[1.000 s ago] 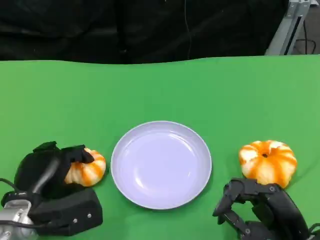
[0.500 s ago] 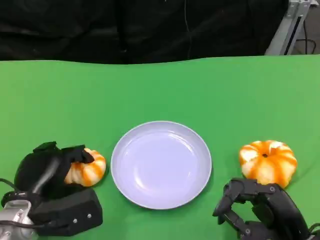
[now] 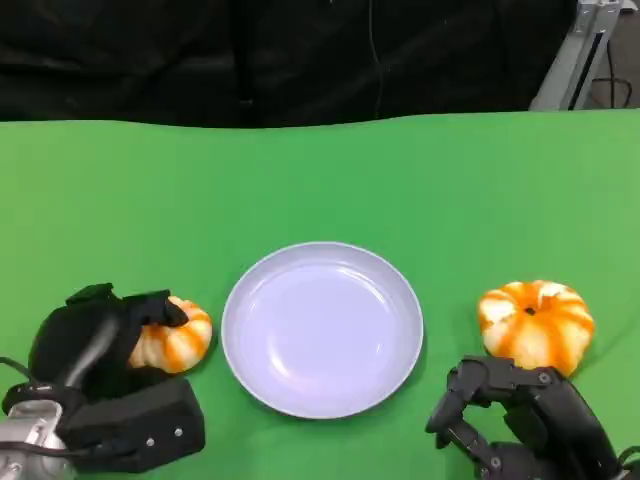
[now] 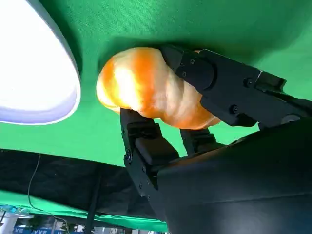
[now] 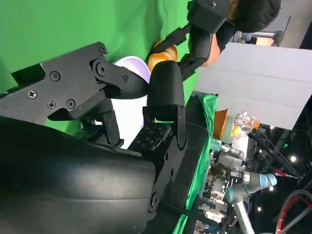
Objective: Grasp the bread from the table and place it into the plate.
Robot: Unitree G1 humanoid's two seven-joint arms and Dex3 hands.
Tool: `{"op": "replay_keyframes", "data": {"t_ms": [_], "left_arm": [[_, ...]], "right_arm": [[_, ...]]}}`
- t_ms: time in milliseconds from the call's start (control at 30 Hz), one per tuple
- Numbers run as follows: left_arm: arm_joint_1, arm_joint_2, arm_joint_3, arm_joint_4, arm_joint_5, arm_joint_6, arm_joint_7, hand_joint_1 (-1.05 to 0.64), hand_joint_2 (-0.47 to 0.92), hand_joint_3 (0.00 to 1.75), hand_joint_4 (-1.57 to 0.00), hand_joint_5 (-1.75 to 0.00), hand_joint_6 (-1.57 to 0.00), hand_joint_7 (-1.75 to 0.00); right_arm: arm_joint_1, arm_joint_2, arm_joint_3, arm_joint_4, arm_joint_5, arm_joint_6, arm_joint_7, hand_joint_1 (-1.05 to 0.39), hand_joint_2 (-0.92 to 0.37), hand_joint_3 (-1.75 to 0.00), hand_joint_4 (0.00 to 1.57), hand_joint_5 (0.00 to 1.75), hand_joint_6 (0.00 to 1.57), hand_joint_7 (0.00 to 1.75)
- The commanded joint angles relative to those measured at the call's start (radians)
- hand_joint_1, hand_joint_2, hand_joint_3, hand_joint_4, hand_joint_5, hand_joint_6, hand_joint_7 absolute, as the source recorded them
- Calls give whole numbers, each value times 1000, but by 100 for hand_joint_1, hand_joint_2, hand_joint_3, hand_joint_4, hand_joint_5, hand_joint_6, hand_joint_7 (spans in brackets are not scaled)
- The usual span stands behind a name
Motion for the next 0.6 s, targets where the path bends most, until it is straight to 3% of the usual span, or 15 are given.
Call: {"op": "replay_keyframes", "data": {"t_ms": [33,600], "left_arm": [[12,3,-8,18,2,1,-6,-7,92,4,-58,-154,-81,-100],[12,3,-8,18,1,1,-6,-7,92,4,-58,-155,-80,-101]], "right_arm": [[0,-11,-8,-10,3,-10,-5,-13,-70,-74,76,151,84,113],[0,-11,-8,-10,0,-10,-7,-13,-70,-74,76,151,84,113]]}}
